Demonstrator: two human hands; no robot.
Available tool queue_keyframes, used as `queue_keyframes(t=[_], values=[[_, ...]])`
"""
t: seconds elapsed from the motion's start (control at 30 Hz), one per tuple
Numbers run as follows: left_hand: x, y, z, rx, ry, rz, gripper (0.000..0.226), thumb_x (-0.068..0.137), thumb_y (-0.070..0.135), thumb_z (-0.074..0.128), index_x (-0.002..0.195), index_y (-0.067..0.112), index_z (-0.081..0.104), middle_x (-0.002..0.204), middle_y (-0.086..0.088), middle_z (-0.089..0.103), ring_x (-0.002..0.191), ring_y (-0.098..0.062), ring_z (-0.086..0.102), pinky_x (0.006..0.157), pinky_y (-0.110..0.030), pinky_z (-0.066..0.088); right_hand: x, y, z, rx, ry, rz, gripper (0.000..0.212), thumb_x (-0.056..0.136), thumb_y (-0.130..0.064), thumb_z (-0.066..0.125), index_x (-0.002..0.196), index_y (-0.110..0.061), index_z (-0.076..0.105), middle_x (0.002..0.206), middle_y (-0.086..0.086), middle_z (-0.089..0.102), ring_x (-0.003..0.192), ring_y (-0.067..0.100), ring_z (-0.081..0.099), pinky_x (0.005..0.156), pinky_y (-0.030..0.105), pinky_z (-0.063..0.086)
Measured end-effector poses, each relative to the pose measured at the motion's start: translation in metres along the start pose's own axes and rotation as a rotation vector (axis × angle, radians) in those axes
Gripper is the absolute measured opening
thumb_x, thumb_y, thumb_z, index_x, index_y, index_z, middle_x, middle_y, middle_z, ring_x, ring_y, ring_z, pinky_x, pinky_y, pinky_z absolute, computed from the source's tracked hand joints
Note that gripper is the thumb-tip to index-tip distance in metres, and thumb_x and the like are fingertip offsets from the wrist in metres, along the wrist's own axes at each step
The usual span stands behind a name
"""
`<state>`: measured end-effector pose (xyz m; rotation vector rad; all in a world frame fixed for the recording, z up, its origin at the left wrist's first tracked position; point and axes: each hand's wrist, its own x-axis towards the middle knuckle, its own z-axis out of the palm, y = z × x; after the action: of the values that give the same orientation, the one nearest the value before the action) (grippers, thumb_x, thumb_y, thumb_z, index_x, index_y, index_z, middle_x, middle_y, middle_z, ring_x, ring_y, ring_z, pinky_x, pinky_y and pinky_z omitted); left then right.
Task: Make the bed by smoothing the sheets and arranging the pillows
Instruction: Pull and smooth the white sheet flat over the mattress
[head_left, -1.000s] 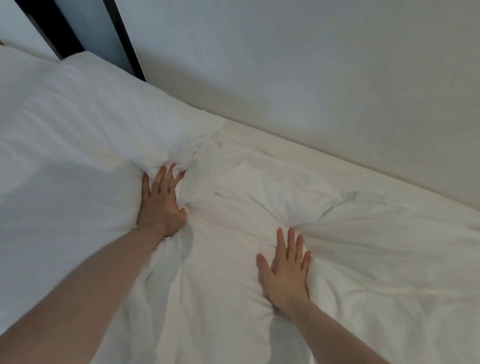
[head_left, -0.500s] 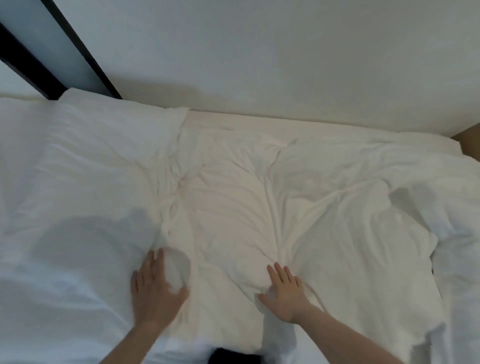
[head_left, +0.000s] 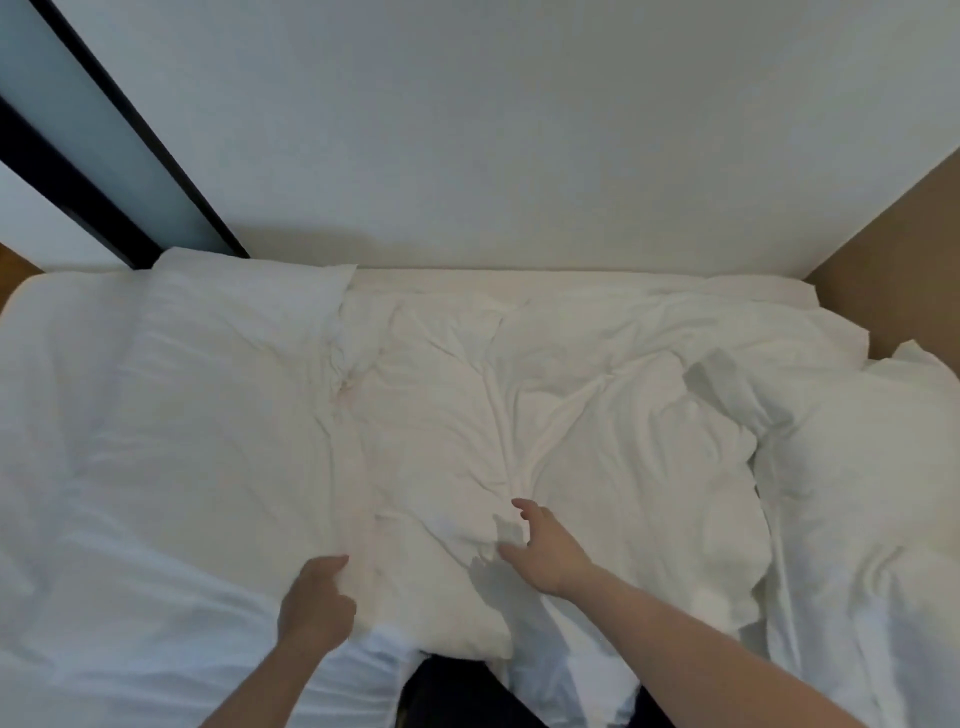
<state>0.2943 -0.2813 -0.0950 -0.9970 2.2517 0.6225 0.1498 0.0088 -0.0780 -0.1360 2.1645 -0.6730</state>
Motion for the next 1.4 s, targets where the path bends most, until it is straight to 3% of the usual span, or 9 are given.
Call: queue_keyframes(t=[0.13, 0.3, 0.5, 0.77, 1.0, 1.1, 1.2, 1.3, 1.4], values=[[-0.021, 0.099, 0.008, -0.193, -0.551, 0.007, 0.042, 0.088, 0.011, 0.065, 0.129, 0.012, 0.063, 0.11, -0.011, 0.071, 0.071, -0.019, 0.072, 0.062, -0.029, 0.058, -0.037, 0.021, -0.065, 0.203, 0.112, -0.01, 0.079, 0.088, -0.046, 0.066, 0.156, -0.032, 0.028, 0.15, -0.002, 0.043, 0.117, 0.019, 0.061, 0.103, 0.035, 0.047], [-0.058, 0.248, 0.012, -0.289, -0.157, 0.405, 0.023, 0.086, 0.016, 0.068, 0.101, 0.034, 0.071, 0.106, 0.013, 0.073, 0.072, -0.007, 0.072, 0.074, -0.031, 0.059, -0.092, 0.106, -0.172, 0.337, 0.419, 0.025, 0.075, 0.086, -0.039, 0.071, 0.152, -0.033, 0.034, 0.146, -0.008, 0.044, 0.119, 0.014, 0.058, 0.1, 0.036, 0.05], [-0.117, 0.395, 0.06, -0.08, -0.229, 0.638, 0.026, 0.087, 0.026, 0.065, 0.11, 0.037, 0.068, 0.092, 0.012, 0.065, 0.074, -0.001, 0.063, 0.077, -0.023, 0.049, -0.111, 0.225, -0.273, 0.139, 0.719, 0.124, 0.081, 0.081, -0.042, 0.076, 0.151, -0.027, 0.037, 0.152, 0.0, 0.04, 0.135, 0.024, 0.044, 0.107, 0.038, 0.041], [-0.132, 0.523, 0.152, -0.033, -0.407, 0.566, 0.074, 0.077, 0.045, 0.077, 0.144, 0.024, 0.051, 0.141, 0.006, 0.052, 0.123, -0.019, 0.059, 0.103, -0.032, 0.048, -0.091, 0.338, -0.3, -0.05, 0.51, 0.182, 0.1, 0.079, -0.062, 0.07, 0.16, -0.031, 0.019, 0.164, 0.001, 0.018, 0.148, 0.027, 0.022, 0.116, 0.043, 0.031], [-0.083, 0.618, 0.176, -0.407, -0.357, 0.375, 0.121, 0.042, 0.062, 0.096, 0.143, 0.017, 0.046, 0.135, 0.004, 0.061, 0.117, -0.019, 0.063, 0.099, -0.038, 0.055, -0.097, 0.372, -0.332, 0.106, 0.515, 0.015, 0.073, 0.09, -0.041, 0.064, 0.155, -0.031, 0.032, 0.159, -0.008, 0.027, 0.146, 0.014, 0.027, 0.115, 0.025, 0.026], [-0.11, 0.636, 0.189, -0.395, -0.329, 0.438, 0.08, 0.065, 0.038, 0.094, 0.133, 0.014, 0.059, 0.124, 0.002, 0.067, 0.109, -0.016, 0.065, 0.093, -0.028, 0.053, -0.103, 0.361, -0.381, 0.246, 0.695, -0.097, 0.061, 0.092, -0.026, 0.067, 0.148, -0.031, 0.043, 0.145, -0.015, 0.039, 0.127, -0.004, 0.038, 0.103, 0.01, 0.027], [-0.148, 0.643, 0.201, -0.34, -0.316, 0.623, 0.013, 0.08, 0.02, 0.08, 0.091, 0.02, 0.073, 0.09, 0.006, 0.072, 0.082, -0.01, 0.066, 0.075, -0.028, 0.053, -0.099, 0.339, -0.438, 0.313, 0.728, -0.142, 0.051, 0.095, -0.021, 0.062, 0.143, -0.032, 0.049, 0.138, -0.019, 0.048, 0.119, -0.001, 0.047, 0.102, 0.021, 0.037], [-0.184, 0.648, 0.21, -0.207, -0.282, 0.867, 0.032, 0.08, 0.025, 0.075, 0.057, 0.025, 0.053, 0.063, 0.011, 0.056, 0.061, -0.004, 0.053, 0.065, -0.027, 0.041, -0.077, 0.32, -0.484, 0.333, 0.638, -0.152, 0.042, 0.095, -0.015, 0.057, 0.133, -0.031, 0.062, 0.125, -0.016, 0.065, 0.109, 0.005, 0.061, 0.095, 0.024, 0.046], [-0.212, 0.643, 0.221, -0.129, -0.276, 0.997, 0.033, 0.084, 0.03, 0.074, 0.06, 0.018, 0.055, 0.068, 0.005, 0.056, 0.065, -0.008, 0.053, 0.065, -0.027, 0.039, -0.05, 0.315, -0.498, 0.247, 0.352, -0.067, 0.031, 0.095, -0.02, 0.056, 0.12, -0.031, 0.071, 0.115, -0.014, 0.069, 0.102, 0.004, 0.064, 0.081, 0.019, 0.047]])
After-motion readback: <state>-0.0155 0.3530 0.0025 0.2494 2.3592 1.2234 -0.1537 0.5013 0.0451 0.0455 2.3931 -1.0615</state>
